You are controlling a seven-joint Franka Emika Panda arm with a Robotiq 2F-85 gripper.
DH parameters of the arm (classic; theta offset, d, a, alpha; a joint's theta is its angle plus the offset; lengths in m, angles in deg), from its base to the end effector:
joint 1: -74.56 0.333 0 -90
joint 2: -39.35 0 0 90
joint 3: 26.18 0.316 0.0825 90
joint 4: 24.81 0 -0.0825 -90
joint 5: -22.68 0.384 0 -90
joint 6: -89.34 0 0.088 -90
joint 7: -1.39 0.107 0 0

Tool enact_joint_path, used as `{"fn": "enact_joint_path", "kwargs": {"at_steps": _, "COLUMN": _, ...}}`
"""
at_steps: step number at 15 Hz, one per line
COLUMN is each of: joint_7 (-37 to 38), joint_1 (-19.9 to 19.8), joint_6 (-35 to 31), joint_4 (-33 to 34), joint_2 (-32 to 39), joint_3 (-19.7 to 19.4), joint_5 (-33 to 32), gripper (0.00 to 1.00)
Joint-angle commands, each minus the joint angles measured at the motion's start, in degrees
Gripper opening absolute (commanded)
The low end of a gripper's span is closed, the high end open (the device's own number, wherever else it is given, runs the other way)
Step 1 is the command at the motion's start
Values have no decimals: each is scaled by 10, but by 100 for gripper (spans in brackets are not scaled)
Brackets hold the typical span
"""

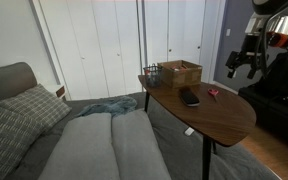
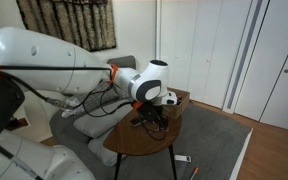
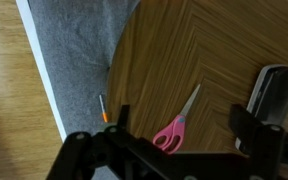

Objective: Put the scissors in the box

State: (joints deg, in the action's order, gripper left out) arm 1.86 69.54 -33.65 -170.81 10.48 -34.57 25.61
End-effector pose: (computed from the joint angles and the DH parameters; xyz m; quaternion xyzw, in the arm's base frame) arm 0.3875 -0.0912 0.4485 -0.9892 0.1260 -0.0540 0.0520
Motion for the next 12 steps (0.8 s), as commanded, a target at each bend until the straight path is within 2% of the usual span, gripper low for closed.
{"fn": "enact_joint_path", "kwargs": {"at_steps": 1, "joint_7": 9, "joint_1": -7, "joint_6": -1, "joint_4": 8, "joint_2": 14, "joint_3": 9, "joint_5": 6, "gripper": 100}}
{"fn": "enact_joint_path", "kwargs": {"at_steps": 6, "joint_7": 20, "joint_1": -9, "joint_6": -2, "joint_4": 24, "joint_2": 40, "joint_3": 9, "joint_5": 9, "gripper": 100}}
{"fn": "enact_joint_path", "kwargs": {"at_steps": 9, "joint_7": 76, "joint_1": -5, "joint_6": -32, "joint_4": 29, "joint_2": 68, "joint_3": 11, "joint_5": 63, "gripper": 100}}
{"fn": "enact_joint_path", "kwargs": {"at_steps": 12, "joint_7": 143, "joint_1": -12, "joint_6": -39, "joint_4": 38, "joint_2": 104, "joint_3": 28, "joint_5": 66, "gripper": 100}}
